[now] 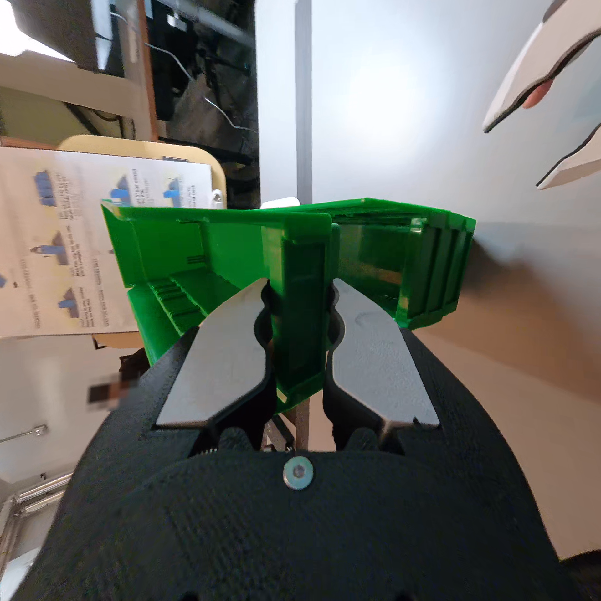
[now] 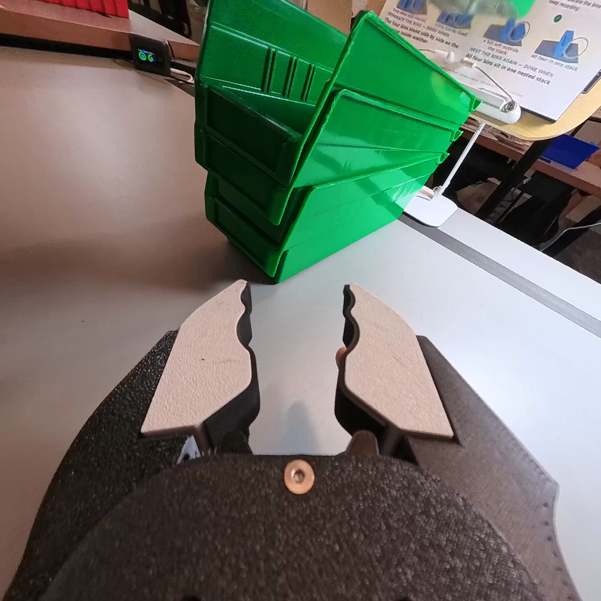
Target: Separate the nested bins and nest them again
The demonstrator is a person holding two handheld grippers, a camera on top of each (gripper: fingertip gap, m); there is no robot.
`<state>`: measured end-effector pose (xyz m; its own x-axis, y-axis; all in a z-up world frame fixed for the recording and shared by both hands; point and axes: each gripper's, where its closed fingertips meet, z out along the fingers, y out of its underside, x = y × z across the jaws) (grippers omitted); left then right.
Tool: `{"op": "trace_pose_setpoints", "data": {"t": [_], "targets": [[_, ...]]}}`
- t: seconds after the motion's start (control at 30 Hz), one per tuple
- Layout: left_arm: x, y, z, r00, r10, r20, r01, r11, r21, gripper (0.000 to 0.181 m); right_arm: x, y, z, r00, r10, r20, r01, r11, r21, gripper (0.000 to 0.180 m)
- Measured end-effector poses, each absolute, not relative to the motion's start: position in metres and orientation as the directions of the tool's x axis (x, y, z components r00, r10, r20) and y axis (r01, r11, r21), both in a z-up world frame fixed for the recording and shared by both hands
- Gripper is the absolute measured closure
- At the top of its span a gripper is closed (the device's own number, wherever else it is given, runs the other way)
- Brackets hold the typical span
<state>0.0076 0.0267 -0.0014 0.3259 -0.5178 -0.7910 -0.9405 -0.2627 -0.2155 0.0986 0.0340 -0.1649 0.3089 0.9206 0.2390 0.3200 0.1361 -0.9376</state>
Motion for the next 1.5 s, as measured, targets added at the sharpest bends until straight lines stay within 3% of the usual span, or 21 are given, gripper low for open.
{"op": "trace_pose_setpoints", "data": {"t": [0.23,0.43,0.63,0.93,1.03,1.13,1.3,1.4,1.5], "targets": [[-0.047,-0.007,0.02,0.394,-0.457,-0.798,-0.904,-0.35,-0.246,0.149,0.099,0.034,-0.164,0.313,0.919,0.241,0.317,0.138,-0.938,0.126],[-0.098,-0.028,-0.066,0.49,-0.487,-0.723,-0.849,-0.453,-0.271,0.149,0.098,0.034,-0.167,0.31,0.918,0.248,0.326,0.142,-0.935,0.126],[-0.102,-0.041,-0.16,0.549,-0.512,-0.661,-0.828,-0.442,-0.345,0.149,0.098,0.036,-0.169,0.317,0.916,0.244,0.332,0.133,-0.934,0.126],[-0.111,-0.031,-0.2,0.401,-0.462,-0.791,-0.904,-0.338,-0.261,0.147,0.098,0.036,-0.169,0.32,0.913,0.252,0.338,0.138,-0.931,0.126],[-0.096,-0.03,-0.192,0.474,-0.419,-0.774,-0.877,-0.3,-0.375,0.129,0.099,0.036,-0.169,0.32,0.912,0.256,0.34,0.142,-0.93,0.126],[-0.067,-0.035,-0.16,0.582,-0.361,-0.729,-0.811,-0.195,-0.551,0.13,0.099,0.035,-0.165,0.313,0.912,0.266,0.335,0.156,-0.929,0.126],[-0.032,-0.042,-0.128,0.827,-0.398,-0.397,-0.48,-0.131,-0.868,0.128,0.094,0.018,-0.136,0.246,0.911,0.333,0.288,0.259,-0.922,0.133],[-0.031,-0.037,-0.124,0.881,-0.401,-0.25,-0.333,-0.151,-0.931,0.131,0.081,-0.013,-0.116,0.086,0.9,0.428,0.333,0.379,-0.864,0.143],[-0.027,-0.03,-0.126,0.896,-0.404,-0.183,-0.271,-0.171,-0.947,0.135,0.062,-0.031,-0.103,-0.068,0.831,0.552,0.457,0.518,-0.723,0.142]]}}
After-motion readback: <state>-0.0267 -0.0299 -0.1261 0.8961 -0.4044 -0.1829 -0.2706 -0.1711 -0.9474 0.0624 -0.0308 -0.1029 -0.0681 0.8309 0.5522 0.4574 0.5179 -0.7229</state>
